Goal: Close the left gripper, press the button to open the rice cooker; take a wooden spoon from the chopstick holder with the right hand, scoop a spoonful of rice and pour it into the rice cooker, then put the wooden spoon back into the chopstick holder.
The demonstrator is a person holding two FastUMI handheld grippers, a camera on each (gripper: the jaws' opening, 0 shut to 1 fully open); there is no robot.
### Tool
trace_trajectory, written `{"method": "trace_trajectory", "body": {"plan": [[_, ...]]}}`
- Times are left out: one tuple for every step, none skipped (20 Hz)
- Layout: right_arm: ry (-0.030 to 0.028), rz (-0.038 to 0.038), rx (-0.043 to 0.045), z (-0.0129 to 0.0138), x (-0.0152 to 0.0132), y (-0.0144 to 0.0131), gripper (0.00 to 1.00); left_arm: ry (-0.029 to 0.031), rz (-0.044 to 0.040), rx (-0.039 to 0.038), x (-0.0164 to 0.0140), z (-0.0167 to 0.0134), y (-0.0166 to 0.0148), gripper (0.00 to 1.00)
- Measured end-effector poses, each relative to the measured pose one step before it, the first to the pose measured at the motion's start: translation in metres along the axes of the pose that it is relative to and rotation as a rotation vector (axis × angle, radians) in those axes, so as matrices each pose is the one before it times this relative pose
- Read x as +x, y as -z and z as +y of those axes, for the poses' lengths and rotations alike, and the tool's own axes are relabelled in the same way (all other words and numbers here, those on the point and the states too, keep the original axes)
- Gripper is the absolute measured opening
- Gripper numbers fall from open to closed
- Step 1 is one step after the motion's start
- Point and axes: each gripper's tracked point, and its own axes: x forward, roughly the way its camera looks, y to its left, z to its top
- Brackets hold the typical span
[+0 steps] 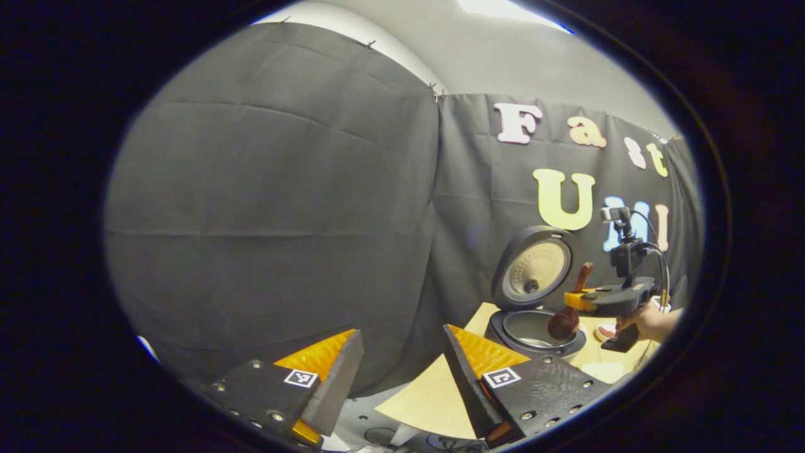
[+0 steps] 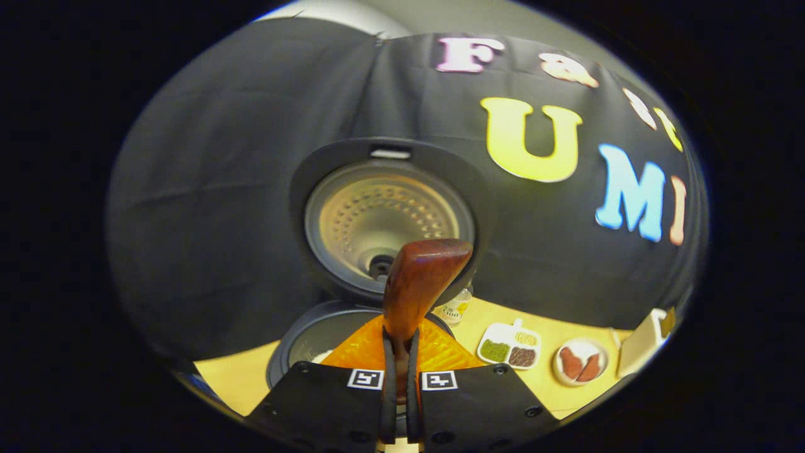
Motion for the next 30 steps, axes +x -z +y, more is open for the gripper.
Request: {"method": "trace_trajectory", "body": {"plan": [[0.00725, -0.01017, 0.07663, -0.00874, -0.00515, -0.00599, 0.08, 0.00861, 0.00041, -0.00198, 0.00619, -0.00907, -0.00019, 0.78], [0.00752, -0.01611, 0.06875, -0.00923, -0.00837, -0.00783, 0.08, 0.00779, -0.00072, -0.00111, 0.00298, -0.00790, -0.00160, 0.78], [0.00931, -0.01510, 0.06153, -0.01209, -0.00943, -0.00806, 0.08, 0.00929, -0.00078, -0.00179, 0.00053, -0.00648, -0.00092, 0.78], [0.01252, -0.01451, 0.05256, -0.01261, -0.00498, -0.00609, 0.08, 0.01162, -0.00113, -0.00142, 0.00196, -0.00809, -0.00041, 0.78], [0.01691, -0.01036, 0.04212, -0.01522, -0.00708, -0.00655, 0.08, 0.01225, -0.00026, -0.00103, 0.00071, -0.00851, 0.00053, 0.78], [0.02100, -0.01047, 0.02986, -0.01543, -0.00855, -0.00600, 0.08, 0.01437, 0.00002, -0.00058, 0.00217, -0.00923, -0.00061, 0.78], [0.02737, -0.01667, 0.02100, -0.01790, -0.00829, -0.00920, 0.08, 0.01458, 0.00221, -0.00134, 0.00253, -0.01028, 0.00091, 0.78], [0.02854, -0.01596, 0.01236, -0.01833, -0.00735, -0.00609, 0.08, 0.01316, 0.00235, -0.00216, 0.00302, -0.01011, 0.00014, 0.78], [0.02656, -0.01298, 0.00941, -0.01790, -0.00764, -0.00790, 0.08, 0.01391, 0.00031, -0.00317, 0.00137, -0.01041, 0.00087, 0.78], [0.02484, -0.01032, 0.00599, -0.01752, -0.00904, -0.00583, 0.08, 0.01940, -0.00025, -0.00471, 0.00224, -0.01252, -0.00239, 0.78], [0.02613, -0.00890, 0.00468, -0.01849, -0.00746, -0.00511, 0.08, 0.01740, -0.00055, -0.00356, 0.00354, -0.01035, 0.00026, 0.78], [0.02825, -0.00516, 0.00122, -0.01831, -0.00598, -0.00443, 0.08, 0.02061, 0.00136, -0.00238, 0.00387, -0.01289, -0.00042, 0.78], [0.03199, -0.00709, 0.00062, -0.01990, -0.00557, -0.00529, 0.08, 0.02016, 0.00037, -0.00099, 0.00262, -0.01134, 0.00021, 0.78], [0.03178, -0.00830, 0.00152, -0.02149, -0.00826, -0.00446, 0.08, 0.02127, -0.00266, -0.00033, 0.00283, -0.01279, -0.00179, 0.78], [0.02830, -0.00678, 0.00459, -0.02090, -0.00771, -0.00397, 0.08, 0.02179, -0.00338, 0.00085, 0.00284, -0.01251, -0.00164, 0.78], [0.02713, -0.00222, 0.00744, -0.01716, -0.00489, -0.00011, 0.10, 0.02143, -0.00254, 0.00241, 0.00299, -0.01394, -0.00058, 0.78], [0.02607, -0.00200, 0.00882, -0.01884, -0.00469, -0.00203, 0.08, 0.02126, -0.00185, 0.00354, 0.00252, -0.01180, -0.00210, 0.78], [0.02589, -0.00177, 0.00836, -0.01732, -0.00573, -0.00057, 0.08, 0.02092, -0.00072, 0.00342, 0.00292, -0.01271, -0.00101, 0.78], [0.02840, -0.00014, 0.00843, -0.01821, -0.00626, 0.00029, 0.08, 0.01991, -0.00019, 0.00385, 0.00407, -0.01132, -0.00001, 0.78], [0.02785, 0.00030, 0.00577, -0.01638, -0.00495, 0.00096, 0.08, 0.01889, 0.00295, 0.00458, 0.00302, -0.01185, 0.00084, 0.78], [0.02366, 0.00163, 0.00346, -0.01736, -0.00374, 0.00054, 0.07, 0.01727, 0.00314, 0.00532, 0.00098, -0.01004, 0.00094, 0.78], [0.02392, 0.00032, 0.00269, -0.01584, -0.00330, 0.00136, 0.08, 0.01580, 0.00493, 0.00715, 0.00197, -0.01047, 0.00059, 0.78], [0.02181, 0.00035, 0.00199, -0.01477, -0.00278, 0.00081, 0.08, 0.01461, 0.00395, 0.00725, 0.00182, -0.00891, 0.00316, 0.78], [0.02061, 0.00159, 0.00169, -0.01360, -0.00197, 0.00215, 0.08, 0.01359, 0.00402, 0.00730, 0.00202, -0.00895, 0.00042, 0.78], [0.01909, 0.00153, 0.00081, -0.01383, -0.00168, 0.00146, 0.08, 0.01226, 0.00145, 0.00637, 0.00179, -0.00764, 0.00041, 0.78], [0.01677, 0.00258, -0.00003, -0.01240, -0.00103, 0.00257, 0.08, 0.00996, 0.00049, 0.00639, 0.00181, -0.00863, -0.00099, 0.78], [0.01547, 0.00326, -0.00086, -0.01144, -0.00124, 0.00126, 0.08, 0.00886, -0.00201, 0.00564, 0.00073, -0.00612, -0.00200, 0.78], [0.01732, 0.00475, -0.00052, -0.01496, 0.00233, 0.00256, 0.08, 0.00767, -0.00202, 0.00602, 0.00119, -0.00602, -0.00289, 0.78], [0.01605, 0.00549, -0.00242, -0.01146, 0.00004, 0.00267, 0.08, 0.00619, -0.00129, 0.00649, 0.00010, -0.00472, -0.00034, 0.78], [0.01481, 0.00553, -0.00293, -0.00977, 0.00008, 0.00326, 0.08, 0.00453, -0.00022, 0.00699, 0.00014, -0.00401, -0.00143, 0.77]]}}
